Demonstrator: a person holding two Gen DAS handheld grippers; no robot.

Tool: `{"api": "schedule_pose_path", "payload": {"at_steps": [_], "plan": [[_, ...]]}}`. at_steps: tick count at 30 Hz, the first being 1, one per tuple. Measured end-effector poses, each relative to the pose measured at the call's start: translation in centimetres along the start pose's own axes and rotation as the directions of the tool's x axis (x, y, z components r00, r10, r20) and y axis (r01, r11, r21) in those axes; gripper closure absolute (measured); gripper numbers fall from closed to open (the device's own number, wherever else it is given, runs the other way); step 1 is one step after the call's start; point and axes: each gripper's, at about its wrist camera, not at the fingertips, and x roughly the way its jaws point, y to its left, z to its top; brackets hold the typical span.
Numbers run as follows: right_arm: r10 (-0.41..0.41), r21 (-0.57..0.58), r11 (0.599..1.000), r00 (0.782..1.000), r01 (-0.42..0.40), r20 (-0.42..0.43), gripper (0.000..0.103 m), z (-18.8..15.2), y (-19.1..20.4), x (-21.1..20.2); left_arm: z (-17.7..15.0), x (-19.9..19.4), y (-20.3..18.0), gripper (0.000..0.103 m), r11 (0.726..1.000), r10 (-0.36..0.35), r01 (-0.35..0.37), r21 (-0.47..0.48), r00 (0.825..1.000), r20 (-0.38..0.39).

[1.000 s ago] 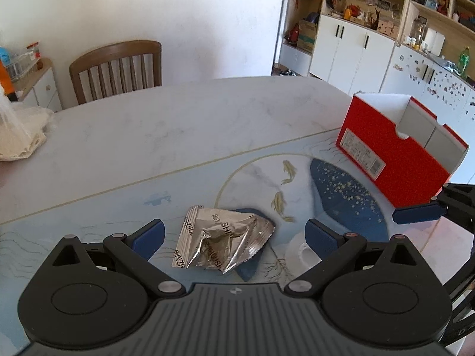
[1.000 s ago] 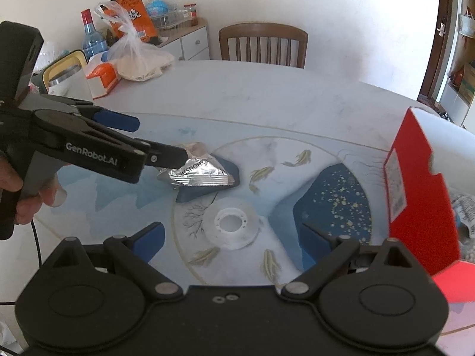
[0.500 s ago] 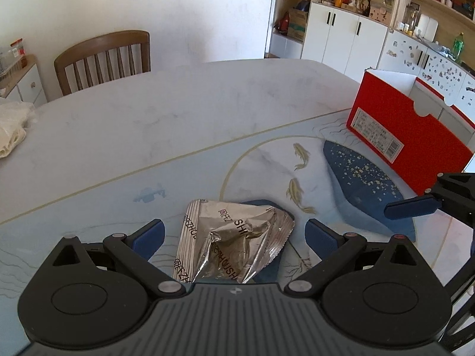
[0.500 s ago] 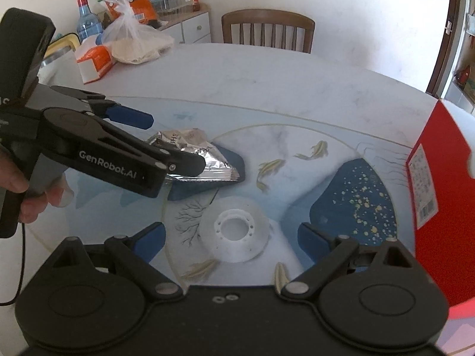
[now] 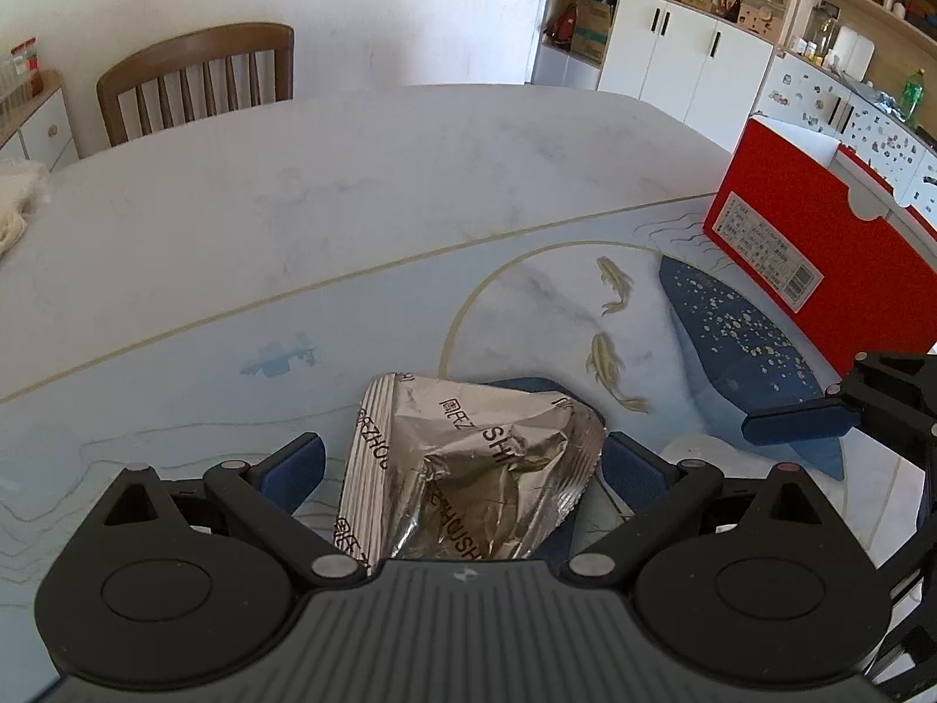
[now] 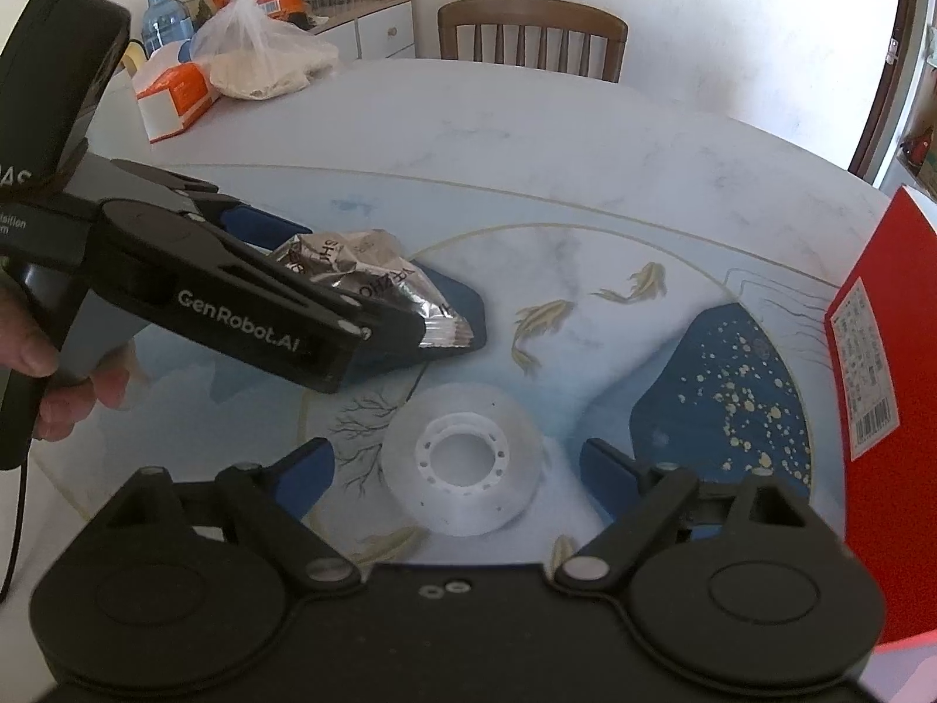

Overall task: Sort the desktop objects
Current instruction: 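Grasp clear tape roll with right gripper while left gripper grasps silver foil packet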

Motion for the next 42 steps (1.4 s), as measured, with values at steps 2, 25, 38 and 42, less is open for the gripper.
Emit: {"api": "schedule_pose_path", "payload": {"at_steps": [2, 25, 38, 42], "plan": [[0.001, 0.003, 1.000, 1.000, -0.001, -0.003, 0.013, 0.1, 0.0, 0.1, 0.0, 0.2, 0.1, 0.002, 1.000, -0.001, 0.001, 0.001, 1.000, -0.004], [-0.020, -0.011, 1.000, 1.000, 0.020, 0.002, 0.042, 0.3, -0.4, 0.5, -0.3, 0.6, -1.4, 0.015, 0.992, 0.047, -0.049, 0.115, 0.999, 0.019], [-0.034, 0.000, 0.999, 0.999, 0.034, 0.015, 0.045, 0.2, -0.7, -0.5, -0.1, 0.2, -1.6, 0.040, 0.994, 0.047, -0.048, 0.094, 0.999, 0.016], [-0.039, 0.003, 0.999, 0.999, 0.039, 0.024, 0.045, 0.2, -1.0, -1.2, -0.1, -0.1, -1.6, 0.041, 0.996, 0.045, -0.045, 0.073, 0.999, 0.008]]}}
